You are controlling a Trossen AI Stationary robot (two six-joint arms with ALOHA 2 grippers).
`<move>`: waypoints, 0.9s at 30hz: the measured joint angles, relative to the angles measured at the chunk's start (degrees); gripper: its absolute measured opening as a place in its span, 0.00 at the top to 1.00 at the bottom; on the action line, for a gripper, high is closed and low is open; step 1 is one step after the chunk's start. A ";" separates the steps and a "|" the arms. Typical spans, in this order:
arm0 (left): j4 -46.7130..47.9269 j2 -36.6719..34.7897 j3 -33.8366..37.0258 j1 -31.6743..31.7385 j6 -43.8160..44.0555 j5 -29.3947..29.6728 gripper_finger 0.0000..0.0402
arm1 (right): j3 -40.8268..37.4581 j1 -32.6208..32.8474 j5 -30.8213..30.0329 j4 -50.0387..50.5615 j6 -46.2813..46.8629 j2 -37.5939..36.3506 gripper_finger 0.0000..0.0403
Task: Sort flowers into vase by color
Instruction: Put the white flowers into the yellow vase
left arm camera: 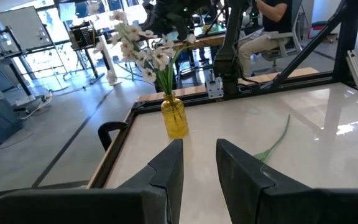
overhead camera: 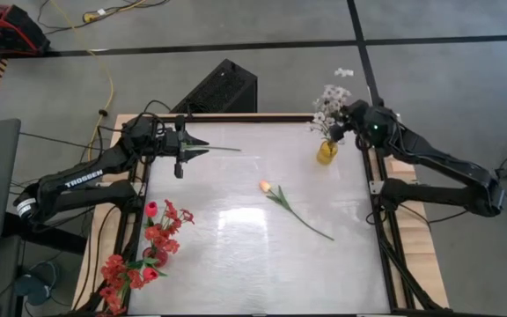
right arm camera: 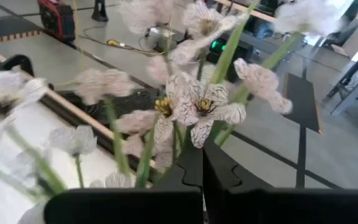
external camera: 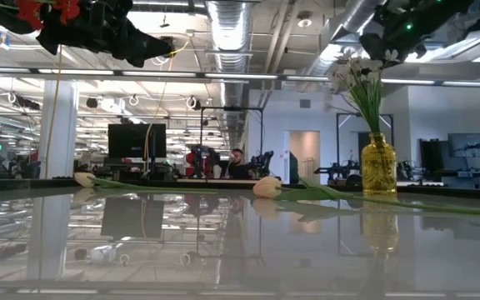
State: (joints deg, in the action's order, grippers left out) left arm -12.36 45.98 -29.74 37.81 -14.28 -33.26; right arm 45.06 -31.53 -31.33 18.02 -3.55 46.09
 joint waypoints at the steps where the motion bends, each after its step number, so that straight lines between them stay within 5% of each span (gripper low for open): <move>1: 0.02 0.00 0.00 0.00 0.00 0.00 0.79 | 0.00 0.43 -0.02 0.62 0.17 -0.39 0.96; 14: 0.00 0.00 0.00 -0.01 0.04 0.00 0.79 | 0.00 3.47 3.23 10.68 5.08 -4.52 0.93; 27: 0.00 0.00 0.00 -0.01 1.69 -1.49 0.79 | 7.62 3.78 4.84 19.99 8.44 -3.87 0.54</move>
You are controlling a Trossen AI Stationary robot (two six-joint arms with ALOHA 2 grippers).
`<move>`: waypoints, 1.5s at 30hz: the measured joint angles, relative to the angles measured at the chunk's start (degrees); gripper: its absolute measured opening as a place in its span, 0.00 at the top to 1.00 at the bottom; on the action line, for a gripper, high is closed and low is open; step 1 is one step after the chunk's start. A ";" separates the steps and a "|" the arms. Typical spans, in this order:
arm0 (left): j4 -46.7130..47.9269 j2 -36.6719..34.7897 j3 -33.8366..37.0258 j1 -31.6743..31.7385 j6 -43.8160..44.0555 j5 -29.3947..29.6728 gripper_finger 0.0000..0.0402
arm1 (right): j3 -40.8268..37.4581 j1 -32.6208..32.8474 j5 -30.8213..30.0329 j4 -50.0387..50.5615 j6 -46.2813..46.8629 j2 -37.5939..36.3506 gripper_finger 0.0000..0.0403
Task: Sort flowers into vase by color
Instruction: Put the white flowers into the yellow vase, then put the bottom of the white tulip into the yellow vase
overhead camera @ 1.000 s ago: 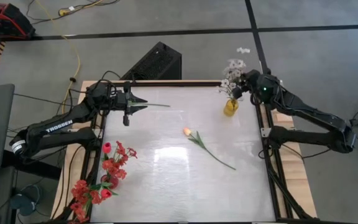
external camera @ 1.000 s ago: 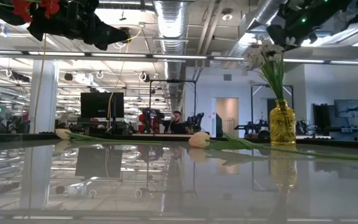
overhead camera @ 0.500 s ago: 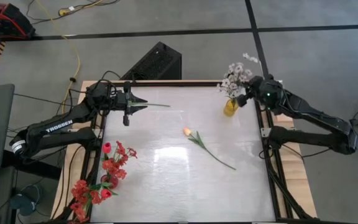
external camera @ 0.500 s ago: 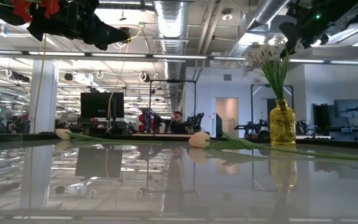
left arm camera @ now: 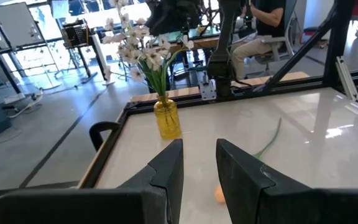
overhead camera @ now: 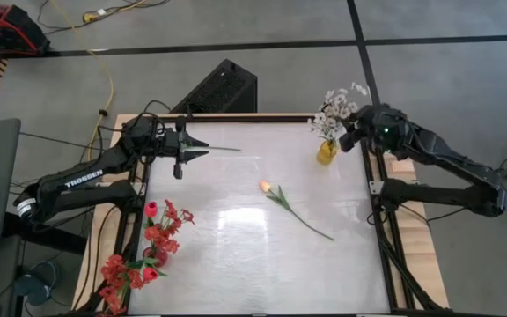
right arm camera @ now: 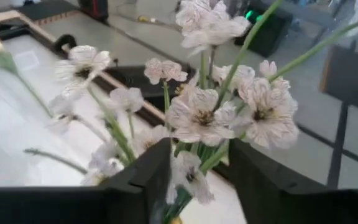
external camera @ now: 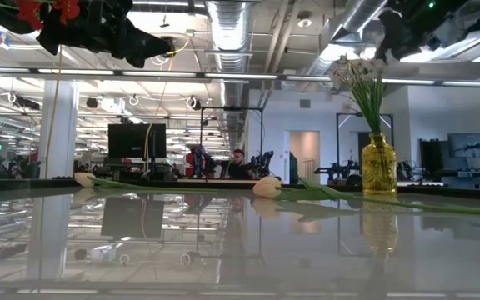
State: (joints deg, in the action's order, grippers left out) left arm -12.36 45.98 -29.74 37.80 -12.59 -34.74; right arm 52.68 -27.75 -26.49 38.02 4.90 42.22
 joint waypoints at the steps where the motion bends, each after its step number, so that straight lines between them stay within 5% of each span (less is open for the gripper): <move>1: 0.02 0.00 0.00 0.00 0.23 0.00 0.79 | 1.46 0.00 1.27 2.12 0.16 0.21 0.50; 6: 0.04 0.00 0.00 0.00 0.88 -0.97 0.79 | 8.31 0.09 11.08 9.69 2.76 0.17 0.40; 13: 1.56 0.00 0.00 -1.47 0.70 -2.79 0.79 | 11.02 8.41 22.43 8.81 8.82 0.75 0.41; 26: 13.60 0.06 0.00 -8.56 -9.12 -2.41 0.79 | 7.90 44.71 15.14 8.24 29.89 18.99 0.45; 30: 14.66 1.25 0.00 -11.28 -5.08 -2.45 0.79 | 7.90 51.99 11.60 8.47 37.05 27.56 0.45; 40: 14.38 7.75 0.00 -17.76 -3.35 -1.42 0.79 | 7.92 55.31 5.50 8.40 44.80 47.10 0.45; 45: 13.63 8.81 0.08 -19.89 -0.42 9.62 0.79 | 7.92 51.60 5.19 8.22 45.23 52.21 0.45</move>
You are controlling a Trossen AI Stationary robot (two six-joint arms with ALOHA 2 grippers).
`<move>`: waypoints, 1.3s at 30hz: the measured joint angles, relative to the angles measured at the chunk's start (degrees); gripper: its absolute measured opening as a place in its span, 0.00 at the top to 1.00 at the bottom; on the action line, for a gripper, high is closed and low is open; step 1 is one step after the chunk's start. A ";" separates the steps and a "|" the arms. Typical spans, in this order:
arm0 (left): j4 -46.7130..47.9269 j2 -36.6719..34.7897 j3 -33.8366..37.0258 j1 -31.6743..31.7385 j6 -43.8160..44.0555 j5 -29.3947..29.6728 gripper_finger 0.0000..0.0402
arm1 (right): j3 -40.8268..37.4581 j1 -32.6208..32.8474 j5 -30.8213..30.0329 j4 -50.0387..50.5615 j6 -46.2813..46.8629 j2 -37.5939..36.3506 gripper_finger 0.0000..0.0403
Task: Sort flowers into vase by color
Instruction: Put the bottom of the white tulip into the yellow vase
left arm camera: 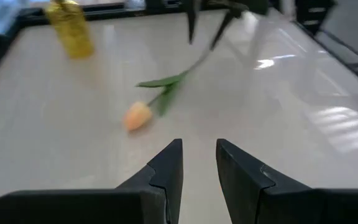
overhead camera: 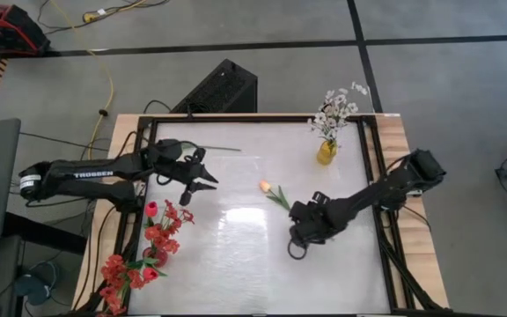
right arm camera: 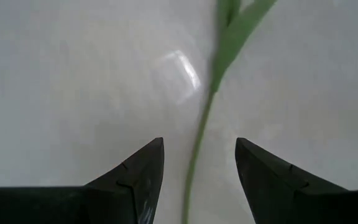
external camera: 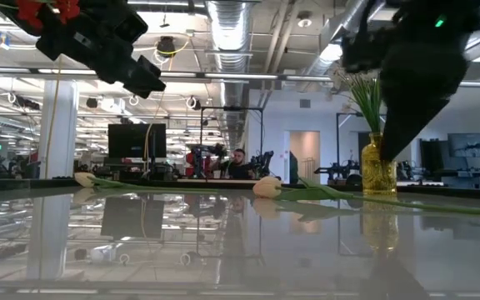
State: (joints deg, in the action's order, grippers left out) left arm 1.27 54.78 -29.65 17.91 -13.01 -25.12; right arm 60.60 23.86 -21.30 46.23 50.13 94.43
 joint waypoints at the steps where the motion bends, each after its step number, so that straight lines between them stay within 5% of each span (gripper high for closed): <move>1: -0.78 -0.04 0.45 -0.38 0.37 1.47 0.79 | 0.00 -0.70 0.10 0.01 0.00 0.81 0.45; 10: -19.55 -1.38 11.31 -0.78 0.91 6.27 0.79 | 0.04 -5.19 1.59 -2.20 -1.09 3.46 0.45; 23: -19.87 -2.03 11.96 -0.94 1.63 9.67 0.79 | 0.17 -6.87 1.65 -6.49 -1.95 9.76 0.47; 28: -19.90 -2.03 11.96 -0.98 1.76 9.35 0.79 | 0.15 -7.17 2.10 -6.47 -1.24 9.42 0.60; 34: -19.94 -2.03 11.96 -0.98 2.05 9.31 0.79 | 0.13 -6.92 4.68 -6.85 -2.03 9.34 0.94; 39: -19.92 -2.03 11.96 -0.98 2.70 9.27 0.79 | -0.04 -5.91 2.20 -6.38 -2.30 6.67 0.94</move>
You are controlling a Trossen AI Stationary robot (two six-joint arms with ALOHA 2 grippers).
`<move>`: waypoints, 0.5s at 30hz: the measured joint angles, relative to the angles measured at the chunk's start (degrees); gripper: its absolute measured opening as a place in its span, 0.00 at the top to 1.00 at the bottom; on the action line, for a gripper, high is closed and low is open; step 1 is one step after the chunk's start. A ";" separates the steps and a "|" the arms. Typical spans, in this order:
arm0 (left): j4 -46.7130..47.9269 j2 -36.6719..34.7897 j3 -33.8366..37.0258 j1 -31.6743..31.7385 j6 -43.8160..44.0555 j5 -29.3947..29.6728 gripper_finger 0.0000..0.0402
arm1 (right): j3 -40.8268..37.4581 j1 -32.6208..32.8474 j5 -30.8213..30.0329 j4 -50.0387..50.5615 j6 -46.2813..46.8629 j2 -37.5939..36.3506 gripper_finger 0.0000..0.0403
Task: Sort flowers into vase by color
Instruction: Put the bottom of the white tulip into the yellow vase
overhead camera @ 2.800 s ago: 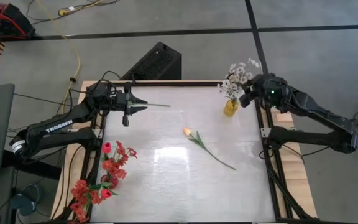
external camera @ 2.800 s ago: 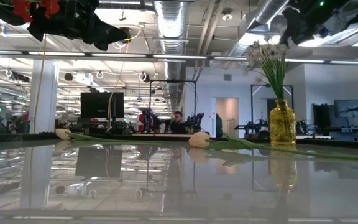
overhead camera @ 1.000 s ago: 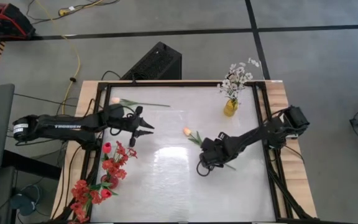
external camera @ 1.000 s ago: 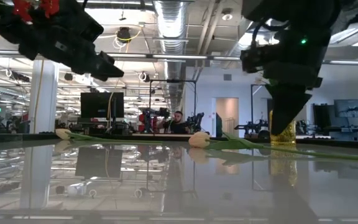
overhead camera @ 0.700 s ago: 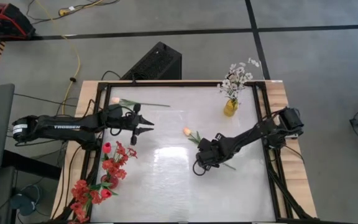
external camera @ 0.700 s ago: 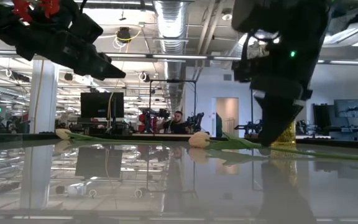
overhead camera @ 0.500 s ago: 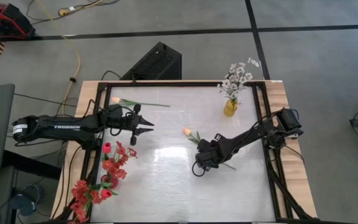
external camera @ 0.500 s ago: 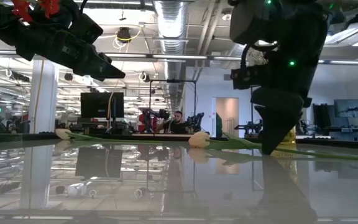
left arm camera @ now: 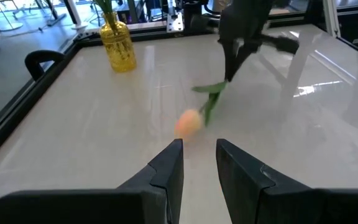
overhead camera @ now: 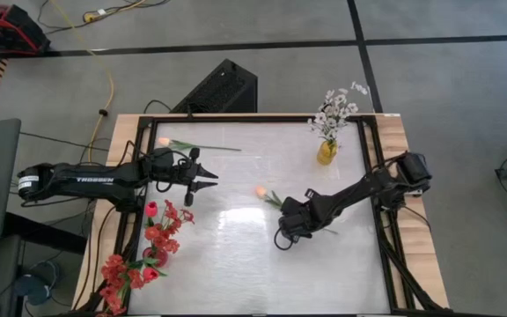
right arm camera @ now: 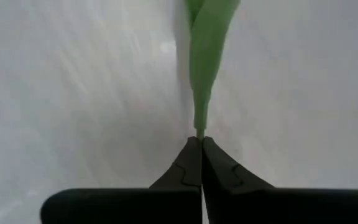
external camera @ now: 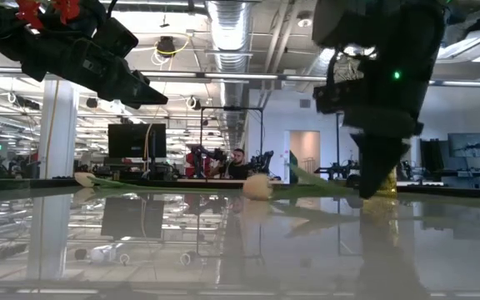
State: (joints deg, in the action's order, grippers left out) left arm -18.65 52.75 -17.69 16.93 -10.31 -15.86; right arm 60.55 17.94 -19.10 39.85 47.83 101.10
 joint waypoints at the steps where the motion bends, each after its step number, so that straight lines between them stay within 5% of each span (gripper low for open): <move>1: 0.01 0.00 0.00 0.00 0.07 -0.01 0.79 | 0.00 0.50 -2.05 -0.27 -0.30 -1.13 0.95; 15: 1.16 0.00 0.00 0.00 0.01 -0.11 0.79 | -0.03 12.63 -34.82 12.79 3.86 -24.81 0.96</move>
State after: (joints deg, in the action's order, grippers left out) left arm -17.50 52.75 -17.69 16.93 -10.31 -15.97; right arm 60.53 30.58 -53.92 52.64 51.68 76.29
